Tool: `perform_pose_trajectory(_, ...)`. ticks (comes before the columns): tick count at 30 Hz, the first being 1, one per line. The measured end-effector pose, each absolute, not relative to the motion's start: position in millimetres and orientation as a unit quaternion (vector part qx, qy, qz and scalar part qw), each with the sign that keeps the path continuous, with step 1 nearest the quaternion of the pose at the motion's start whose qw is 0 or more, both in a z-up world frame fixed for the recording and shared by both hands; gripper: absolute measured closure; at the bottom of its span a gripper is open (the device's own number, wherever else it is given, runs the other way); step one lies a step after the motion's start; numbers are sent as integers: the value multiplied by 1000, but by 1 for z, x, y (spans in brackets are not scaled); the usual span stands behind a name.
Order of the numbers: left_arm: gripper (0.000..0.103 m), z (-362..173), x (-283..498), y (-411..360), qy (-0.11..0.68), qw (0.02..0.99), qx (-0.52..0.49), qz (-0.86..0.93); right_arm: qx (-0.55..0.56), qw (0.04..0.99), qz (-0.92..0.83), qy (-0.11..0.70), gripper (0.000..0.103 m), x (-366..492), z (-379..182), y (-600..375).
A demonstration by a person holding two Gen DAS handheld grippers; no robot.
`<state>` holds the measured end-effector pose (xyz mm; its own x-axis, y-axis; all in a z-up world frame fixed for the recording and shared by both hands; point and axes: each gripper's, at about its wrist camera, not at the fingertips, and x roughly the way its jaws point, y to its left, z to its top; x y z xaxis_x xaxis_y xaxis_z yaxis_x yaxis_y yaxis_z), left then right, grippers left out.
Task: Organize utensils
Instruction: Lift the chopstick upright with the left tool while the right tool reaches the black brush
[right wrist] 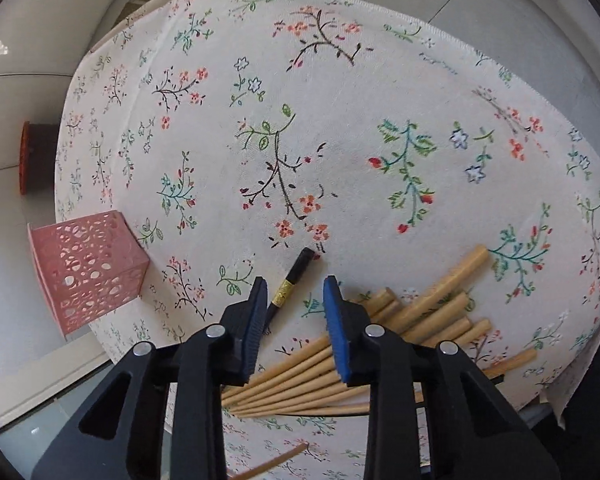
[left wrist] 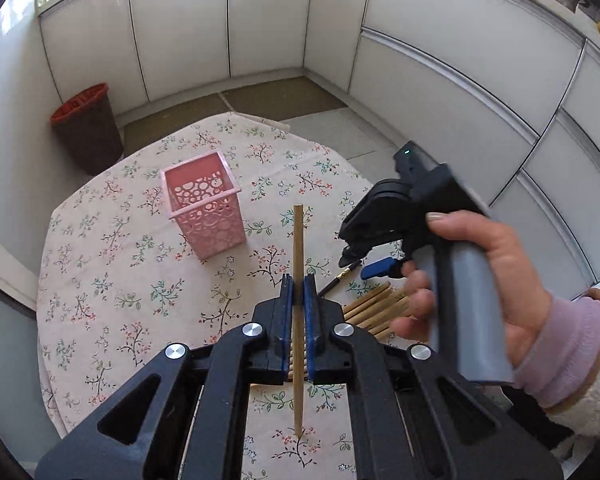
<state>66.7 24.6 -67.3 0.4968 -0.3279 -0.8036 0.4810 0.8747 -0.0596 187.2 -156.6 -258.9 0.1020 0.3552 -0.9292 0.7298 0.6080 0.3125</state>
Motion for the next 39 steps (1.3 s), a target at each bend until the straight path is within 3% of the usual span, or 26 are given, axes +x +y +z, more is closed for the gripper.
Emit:
perform_pose_trajectory(3, 98, -51, 59, 35, 418, 875, 85, -229, 402, 617, -177, 653, 80, 199, -261, -144)
perform_pose_trajectory(4, 98, -45, 57, 39, 411, 879, 81, -228, 407, 614, -171, 655, 92, 202, -264, -139)
perform_pose_trajectory(12, 98, -21, 47, 71, 387, 898, 50, -202, 426, 626, -148, 636, 95, 192, -258, -139)
perform_pose_trajectory(29, 98, 27, 62, 69, 331, 933, -5, -143, 310, 826, -14, 470, 99, 145, -22, -149)
perform_pose_trajectory(39, 98, 57, 110, 68, 293, 948, -52, -113, 275, 874, 45, 398, 99, 175, 70, -145)
